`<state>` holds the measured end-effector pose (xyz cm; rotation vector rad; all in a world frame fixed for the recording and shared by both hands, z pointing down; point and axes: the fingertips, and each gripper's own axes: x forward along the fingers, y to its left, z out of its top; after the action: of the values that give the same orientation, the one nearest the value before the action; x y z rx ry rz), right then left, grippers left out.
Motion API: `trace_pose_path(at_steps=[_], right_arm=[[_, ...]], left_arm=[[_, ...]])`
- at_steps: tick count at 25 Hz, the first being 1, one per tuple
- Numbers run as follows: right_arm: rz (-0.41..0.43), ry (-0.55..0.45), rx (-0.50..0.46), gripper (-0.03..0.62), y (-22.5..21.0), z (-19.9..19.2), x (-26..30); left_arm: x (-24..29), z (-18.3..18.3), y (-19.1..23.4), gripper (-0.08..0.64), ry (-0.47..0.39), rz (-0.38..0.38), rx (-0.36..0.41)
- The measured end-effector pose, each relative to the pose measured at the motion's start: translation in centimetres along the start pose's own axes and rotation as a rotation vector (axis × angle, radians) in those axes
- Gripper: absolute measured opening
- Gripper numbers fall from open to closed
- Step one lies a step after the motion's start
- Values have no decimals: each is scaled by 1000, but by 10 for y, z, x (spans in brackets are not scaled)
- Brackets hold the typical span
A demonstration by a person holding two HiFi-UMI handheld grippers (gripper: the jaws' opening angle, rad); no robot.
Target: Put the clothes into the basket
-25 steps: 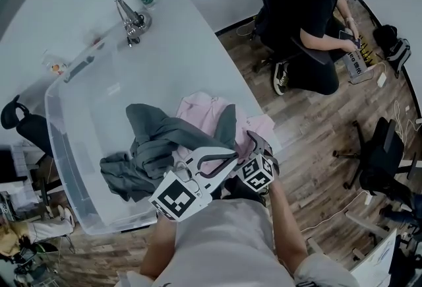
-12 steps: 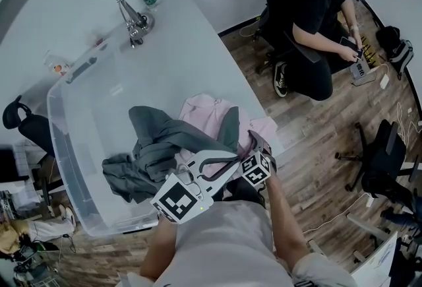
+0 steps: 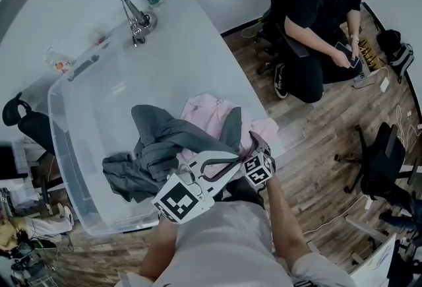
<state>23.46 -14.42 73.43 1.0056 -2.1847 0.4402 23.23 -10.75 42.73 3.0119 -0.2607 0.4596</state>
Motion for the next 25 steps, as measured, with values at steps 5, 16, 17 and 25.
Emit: trace_pose_path(at_steps=[5, 16, 17, 25], right_arm=[[4, 20, 3, 477, 0, 1, 0], [-3, 60, 37, 190, -1, 11, -5], [2, 54, 50, 183, -1, 13, -6], [50, -59, 142, 166, 7, 48, -25]], left_arm=[[0, -1, -1, 5, 1, -2, 1], [-6, 0, -1, 5, -12, 0, 3], [-7, 2, -2, 5, -16, 2, -1], [-14, 8, -2, 5, -27, 21, 8]])
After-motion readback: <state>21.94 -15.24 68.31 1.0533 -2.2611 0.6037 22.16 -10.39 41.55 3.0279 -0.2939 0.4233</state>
